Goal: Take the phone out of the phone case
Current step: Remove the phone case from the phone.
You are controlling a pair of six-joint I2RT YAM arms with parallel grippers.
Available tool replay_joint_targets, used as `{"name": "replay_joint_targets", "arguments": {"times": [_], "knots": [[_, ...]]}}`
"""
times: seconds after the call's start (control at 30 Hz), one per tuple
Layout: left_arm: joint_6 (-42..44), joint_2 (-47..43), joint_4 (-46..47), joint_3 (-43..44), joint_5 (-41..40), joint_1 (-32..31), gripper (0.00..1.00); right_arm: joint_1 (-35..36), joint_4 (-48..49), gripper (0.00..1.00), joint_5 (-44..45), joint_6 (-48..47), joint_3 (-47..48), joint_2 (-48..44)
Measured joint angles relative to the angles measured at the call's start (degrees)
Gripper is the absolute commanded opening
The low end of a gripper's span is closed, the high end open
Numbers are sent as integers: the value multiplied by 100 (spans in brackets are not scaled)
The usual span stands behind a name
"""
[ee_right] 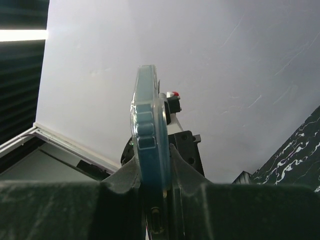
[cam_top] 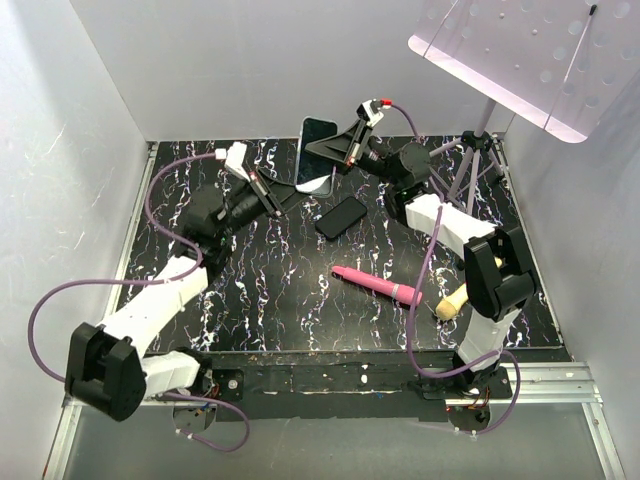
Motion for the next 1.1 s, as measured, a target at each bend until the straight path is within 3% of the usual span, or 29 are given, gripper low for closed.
{"name": "replay_joint_targets", "arguments": {"times": [0.13, 0.3, 0.4, 0.53, 0.63, 0.87, 1.0, 1.1], "knots": [[916, -518, 638, -894, -1637, -308, 0, 243, 24, 1, 199, 221, 96, 214], [1412, -376, 870, -984, -2507, -310, 0, 330, -24, 1, 813, 555, 323, 748], [1473, -367, 887, -1001, -2562, -313, 3, 330, -146, 1, 868, 638, 321, 778], [1508, -560, 337, -839, -2107, -302, 44, 308, -138, 1, 833, 601, -57, 525], [1517, -704, -275, -743, -1510, -284, 65, 212, -101, 1, 555, 595, -555, 136], [791, -994, -682, -935, 236, -151, 55, 61, 332, 1, -404, 538, -979, -129], [-240, -960, -39, -1211, 1130, -131, 53, -179, 496, 1, -608, 649, -988, -133], [-966, -970, 446, -1495, 1333, -223, 54, -332, 522, 1, -627, 664, -988, -138]]}}
